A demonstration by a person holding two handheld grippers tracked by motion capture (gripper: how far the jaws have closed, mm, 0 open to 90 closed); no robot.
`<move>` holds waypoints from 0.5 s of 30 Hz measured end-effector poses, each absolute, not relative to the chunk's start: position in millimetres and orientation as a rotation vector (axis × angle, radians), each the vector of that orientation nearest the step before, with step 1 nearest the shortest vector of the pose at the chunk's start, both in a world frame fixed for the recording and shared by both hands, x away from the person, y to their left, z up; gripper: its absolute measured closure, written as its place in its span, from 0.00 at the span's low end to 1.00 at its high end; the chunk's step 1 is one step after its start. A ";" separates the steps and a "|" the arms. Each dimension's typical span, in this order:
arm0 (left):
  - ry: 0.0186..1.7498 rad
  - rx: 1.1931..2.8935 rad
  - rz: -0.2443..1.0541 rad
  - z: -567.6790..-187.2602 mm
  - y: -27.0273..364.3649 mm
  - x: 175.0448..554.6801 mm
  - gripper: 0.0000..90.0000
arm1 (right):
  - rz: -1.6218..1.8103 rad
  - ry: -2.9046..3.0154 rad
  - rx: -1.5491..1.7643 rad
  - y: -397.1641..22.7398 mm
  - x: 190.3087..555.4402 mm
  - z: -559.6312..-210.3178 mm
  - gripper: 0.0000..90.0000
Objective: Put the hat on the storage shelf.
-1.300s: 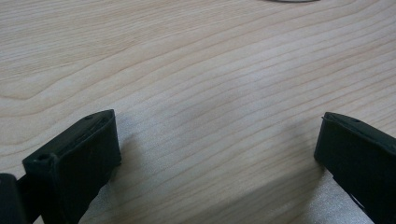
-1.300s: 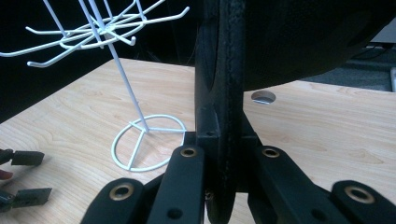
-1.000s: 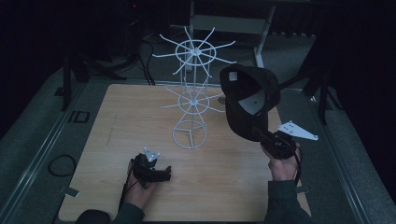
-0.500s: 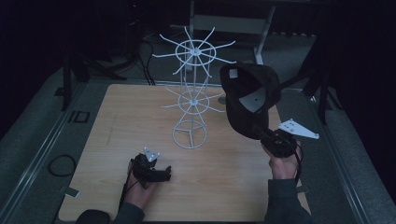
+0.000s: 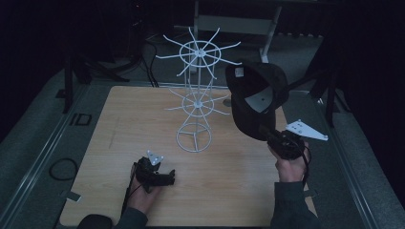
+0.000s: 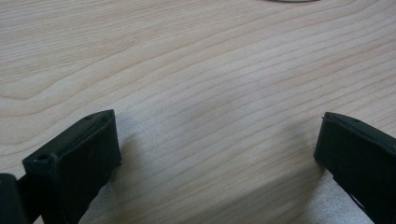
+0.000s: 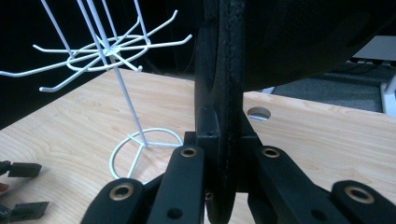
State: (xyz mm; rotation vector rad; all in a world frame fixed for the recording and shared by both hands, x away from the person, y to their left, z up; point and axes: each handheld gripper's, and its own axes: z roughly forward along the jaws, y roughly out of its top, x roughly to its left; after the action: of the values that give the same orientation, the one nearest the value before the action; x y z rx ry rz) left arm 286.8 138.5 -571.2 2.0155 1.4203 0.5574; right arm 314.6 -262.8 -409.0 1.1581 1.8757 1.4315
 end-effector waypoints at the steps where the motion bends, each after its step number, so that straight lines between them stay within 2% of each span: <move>1: 1.420 2.016 0.557 -571.2 138.5 286.8 0.00 | 1.431 1.874 1.154 -262.9 314.8 -408.7 0.96; 15: 1.420 2.015 0.557 -571.2 138.5 286.8 0.00 | 1.436 1.859 1.147 -263.6 314.2 -401.9 0.96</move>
State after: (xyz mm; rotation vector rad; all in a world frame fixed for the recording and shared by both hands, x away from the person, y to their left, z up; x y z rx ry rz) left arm 286.8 138.5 -571.2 2.0155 1.4204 0.5569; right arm 314.2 -263.6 -401.9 1.1470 1.8591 1.4359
